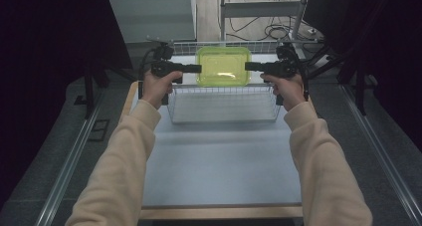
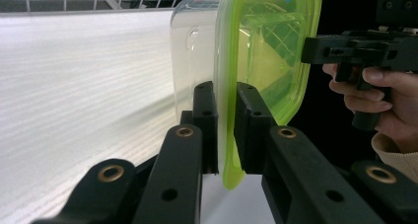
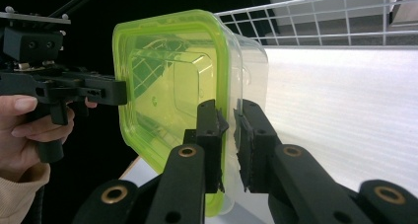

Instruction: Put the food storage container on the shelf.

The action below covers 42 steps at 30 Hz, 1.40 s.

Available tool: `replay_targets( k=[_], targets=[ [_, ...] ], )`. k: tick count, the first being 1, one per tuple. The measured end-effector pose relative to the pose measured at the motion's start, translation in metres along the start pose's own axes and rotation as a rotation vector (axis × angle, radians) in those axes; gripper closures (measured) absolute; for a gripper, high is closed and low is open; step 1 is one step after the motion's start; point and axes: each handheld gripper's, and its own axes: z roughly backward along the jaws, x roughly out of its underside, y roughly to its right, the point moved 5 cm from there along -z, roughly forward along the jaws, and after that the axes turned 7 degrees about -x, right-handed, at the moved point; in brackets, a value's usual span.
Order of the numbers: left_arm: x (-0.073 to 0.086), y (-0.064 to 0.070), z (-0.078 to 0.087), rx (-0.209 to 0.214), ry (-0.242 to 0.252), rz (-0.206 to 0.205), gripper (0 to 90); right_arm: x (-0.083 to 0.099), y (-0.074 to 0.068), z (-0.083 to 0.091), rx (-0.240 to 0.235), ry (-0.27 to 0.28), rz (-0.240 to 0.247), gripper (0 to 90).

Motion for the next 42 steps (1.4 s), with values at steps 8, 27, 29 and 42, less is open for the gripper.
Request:
replay_targets(
  k=[8,27,29,42],
  targets=[
    [-0.001,-0.008,-0.008,-0.023,-0.014,0.026,81.0,-0.003,0.007,-0.008,0.019,-0.018,-0.008,80.3],
    [-0.010,-0.019,-0.021,-0.036,0.011,0.114,76.9,-0.007,0.019,-0.020,0.093,0.010,-0.011,74.9],
    [-0.010,-0.018,-0.022,-0.037,0.013,0.125,75.4,-0.007,0.020,-0.021,0.096,0.011,-0.013,74.1],
    [-0.009,-0.024,-0.030,-0.066,0.026,0.100,52.9,-0.004,0.029,-0.025,0.141,0.006,-0.039,59.0]
  ],
)
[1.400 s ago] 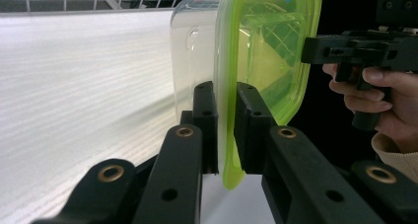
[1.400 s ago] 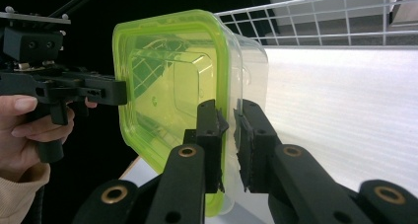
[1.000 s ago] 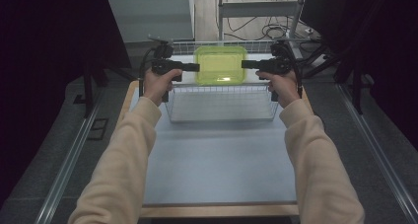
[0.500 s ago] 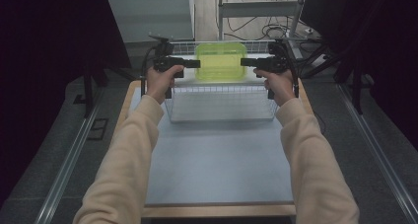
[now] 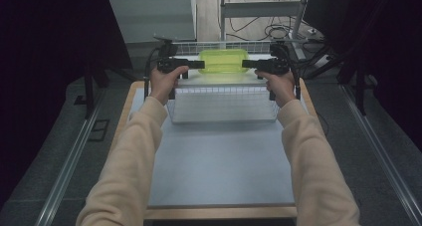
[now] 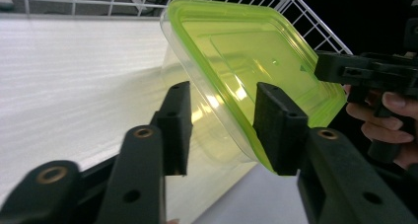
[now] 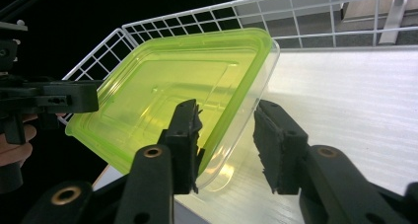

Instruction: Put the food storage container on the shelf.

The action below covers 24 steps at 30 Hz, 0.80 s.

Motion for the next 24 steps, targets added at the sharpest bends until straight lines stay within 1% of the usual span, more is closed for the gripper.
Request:
replay_targets(
  k=[1,2,3,4,6,7,8,10,11,13,15,16,17,18,20,21,22,24],
  targets=[
    [0.000,0.000,-0.001,0.010,0.000,0.001,49.2,0.000,0.001,0.000,0.017,0.003,0.004,54.0],
    [0.000,0.000,-0.001,0.010,-0.001,0.001,49.2,0.000,0.001,0.000,0.017,0.003,0.004,54.0],
    [0.000,-0.001,-0.001,0.006,0.004,-0.002,40.2,0.000,0.002,0.001,0.030,0.007,0.000,50.2],
    [-0.001,-0.001,-0.001,0.002,0.011,-0.004,40.2,0.000,0.002,0.001,0.030,0.007,0.000,50.2],
    [-0.003,-0.001,0.002,-0.018,0.032,-0.010,29.6,0.000,0.003,0.004,0.034,0.012,-0.003,47.1],
    [-0.004,-0.001,0.003,-0.032,0.043,-0.017,25.9,-0.001,0.002,0.007,0.037,0.032,0.007,45.6],
    [-0.004,-0.001,0.006,-0.038,0.052,-0.023,25.9,-0.001,0.002,0.007,0.037,0.032,0.007,45.6],
    [-0.005,0.001,0.011,-0.029,0.064,-0.032,23.8,-0.002,0.001,0.011,0.031,0.045,0.018,44.2],
    [-0.005,0.003,0.014,-0.032,0.069,-0.036,23.2,-0.002,0.000,0.013,0.025,0.053,0.022,43.5],
    [-0.004,0.006,0.019,-0.037,0.069,-0.056,21.7,-0.003,-0.002,0.016,0.011,0.064,0.028,41.9],
    [-0.002,0.011,0.026,-0.038,0.078,-0.055,21.4,-0.003,-0.008,0.022,-0.015,0.084,0.045,40.1],
    [-0.002,0.011,0.026,-0.038,0.078,-0.055,21.3,-0.003,-0.008,0.022,-0.015,0.084,0.045,40.1],
    [0.001,0.015,0.031,-0.037,0.075,-0.053,21.4,-0.002,-0.013,0.026,-0.024,0.084,0.064,38.9],
    [0.001,0.015,0.031,-0.037,0.075,-0.053,21.4,-0.002,-0.013,0.026,-0.024,0.084,0.064,38.9],
    [0.004,0.018,0.037,-0.040,0.080,-0.059,21.4,0.000,-0.018,0.031,-0.032,0.077,0.088,38.1],
    [0.007,0.021,0.041,-0.030,0.085,-0.062,21.5,0.002,-0.024,0.037,-0.042,0.074,0.120,37.4],
    [0.009,0.022,0.043,-0.026,0.089,-0.066,21.5,0.002,-0.024,0.037,-0.042,0.074,0.120,37.4],
    [0.013,0.026,0.050,-0.015,0.107,-0.069,21.7,0.004,-0.029,0.042,-0.053,0.068,0.147,36.7]
  ],
)
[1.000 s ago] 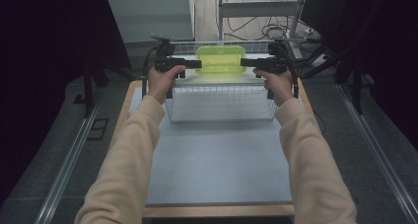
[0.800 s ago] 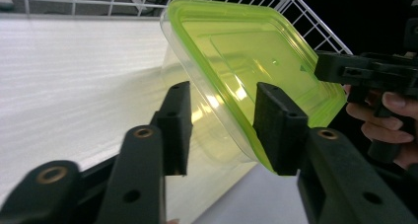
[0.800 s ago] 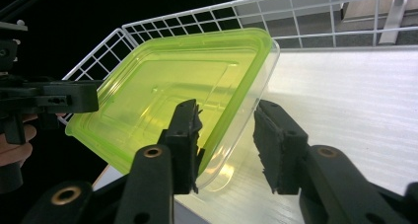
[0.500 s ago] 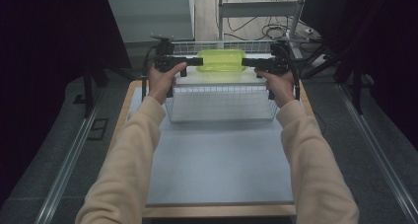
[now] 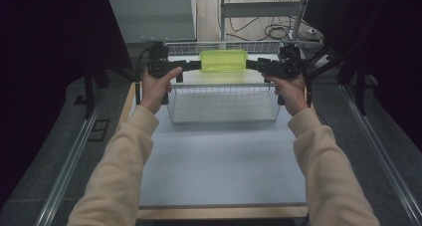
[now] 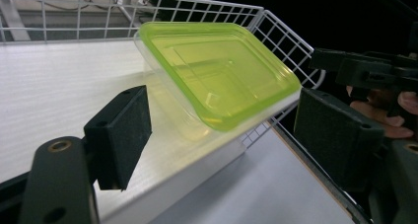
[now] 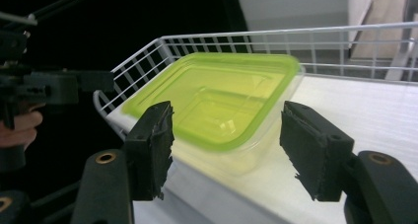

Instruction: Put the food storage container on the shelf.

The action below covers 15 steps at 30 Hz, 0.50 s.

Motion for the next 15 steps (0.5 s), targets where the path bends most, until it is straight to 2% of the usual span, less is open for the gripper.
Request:
replay_targets(
  k=[1,5,10,12,14,15],
  targets=[
    [0.005,0.003,0.008,0.020,0.003,-0.008,21.8,0.002,-0.005,0.006,-0.006,-0.002,0.037,36.5],
    [0.017,0.010,0.021,0.037,0.012,-0.038,23.0,0.009,-0.013,0.014,-0.028,-0.010,0.074,35.8],
    [0.040,0.023,0.040,0.050,0.019,-0.102,23.7,0.032,-0.025,0.029,-0.067,-0.039,0.107,34.8],
    [0.052,0.029,0.048,0.060,0.020,-0.128,23.6,0.042,-0.028,0.034,-0.078,-0.043,0.113,34.7],
    [0.067,0.035,0.054,0.077,0.010,-0.146,23.1,0.062,-0.034,0.042,-0.096,-0.055,0.129,34.2],
    [0.084,0.040,0.058,0.095,-0.001,-0.152,22.5,0.069,-0.035,0.044,-0.106,-0.057,0.127,33.9]
  ],
)
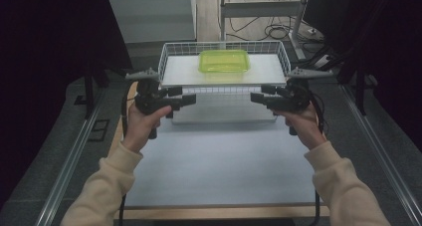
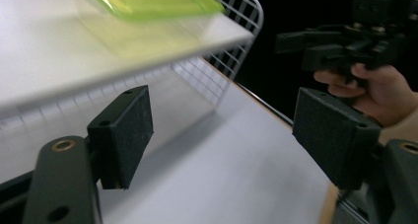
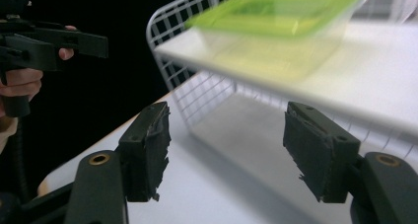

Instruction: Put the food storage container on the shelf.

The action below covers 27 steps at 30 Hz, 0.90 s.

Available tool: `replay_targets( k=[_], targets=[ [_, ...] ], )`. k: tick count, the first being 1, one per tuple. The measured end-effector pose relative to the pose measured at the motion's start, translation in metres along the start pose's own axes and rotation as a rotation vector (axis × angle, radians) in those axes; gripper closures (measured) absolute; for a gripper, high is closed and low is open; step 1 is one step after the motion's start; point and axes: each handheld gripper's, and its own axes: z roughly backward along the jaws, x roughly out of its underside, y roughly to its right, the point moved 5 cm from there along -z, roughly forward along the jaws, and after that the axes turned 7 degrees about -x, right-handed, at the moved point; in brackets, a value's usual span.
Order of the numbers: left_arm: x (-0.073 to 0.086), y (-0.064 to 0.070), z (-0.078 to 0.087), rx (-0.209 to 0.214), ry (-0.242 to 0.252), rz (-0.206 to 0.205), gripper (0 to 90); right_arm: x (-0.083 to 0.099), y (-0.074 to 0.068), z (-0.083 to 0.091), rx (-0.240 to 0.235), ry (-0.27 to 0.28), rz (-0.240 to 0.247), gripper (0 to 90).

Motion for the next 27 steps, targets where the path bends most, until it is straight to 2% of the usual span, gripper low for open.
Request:
replay_targets(
  k=[1,3,4,5,6,7,8,9,10,11,12,13,14,15,16,17,19,22,27],
  targets=[
    [0.000,0.000,0.000,0.000,0.000,0.000,22.2,0.000,0.000,0.000,0.000,0.000,0.000,33.9],
    [0.019,0.006,0.002,0.024,-0.014,-0.001,21.1,0.022,-0.006,0.004,-0.018,-0.008,-0.008,33.2],
    [0.038,0.010,0.004,0.027,-0.029,-0.003,21.1,0.029,-0.009,0.006,-0.028,-0.008,-0.015,32.8],
    [0.038,0.010,0.004,0.027,-0.029,-0.003,20.9,0.029,-0.009,0.006,-0.028,-0.008,-0.015,32.8],
    [0.058,0.013,0.005,0.029,-0.036,0.006,20.6,0.042,-0.013,0.008,-0.044,-0.006,-0.023,32.1],
    [0.058,0.013,0.005,0.029,-0.036,0.006,20.7,0.042,-0.013,0.008,-0.044,-0.006,-0.023,32.1],
    [0.077,0.014,0.005,0.014,-0.040,0.001,20.6,0.056,-0.018,0.010,-0.059,-0.006,-0.026,31.6],
    [0.077,0.014,0.005,0.014,-0.040,0.001,20.8,0.064,-0.020,0.011,-0.065,-0.008,-0.027,31.4],
    [0.094,0.014,0.005,-0.004,-0.049,-0.008,20.8,0.072,-0.022,0.012,-0.066,-0.013,-0.024,31.2],
    [0.094,0.014,0.005,-0.004,-0.049,-0.008,20.8,0.072,-0.022,0.012,-0.066,-0.013,-0.024,31.2],
    [0.110,0.013,0.003,-0.021,-0.060,-0.006,20.8,0.088,-0.024,0.013,-0.057,-0.030,-0.015,30.8],
    [0.110,0.013,0.003,-0.021,-0.060,-0.006,20.8,0.088,-0.024,0.013,-0.057,-0.030,-0.015,30.8],
    [0.117,0.011,0.001,-0.022,-0.070,-0.001,20.8,0.097,-0.025,0.013,-0.057,-0.037,-0.015,30.7],
    [0.123,0.010,-0.001,-0.028,-0.088,0.003,20.8,0.112,-0.026,0.014,-0.052,-0.051,-0.015,30.3],
    [0.132,0.008,-0.005,-0.036,-0.116,0.003,20.6,0.118,-0.027,0.014,-0.048,-0.056,-0.011,30.2],
    [0.132,0.008,-0.005,-0.036,-0.116,0.003,20.7,0.118,-0.027,0.014,-0.048,-0.056,-0.011,30.2],
    [0.138,0.004,-0.009,-0.037,-0.130,0.019,20.6,0.132,-0.028,0.013,-0.041,-0.082,-0.002,29.3],
    [0.139,0.003,-0.010,-0.041,-0.130,0.020,20.7,0.135,-0.029,0.013,-0.032,-0.096,0.016,28.6],
    [0.142,0.002,-0.012,-0.031,-0.130,0.023,20.3,0.137,-0.026,0.016,-0.009,-0.046,0.025,23.8]
  ],
)
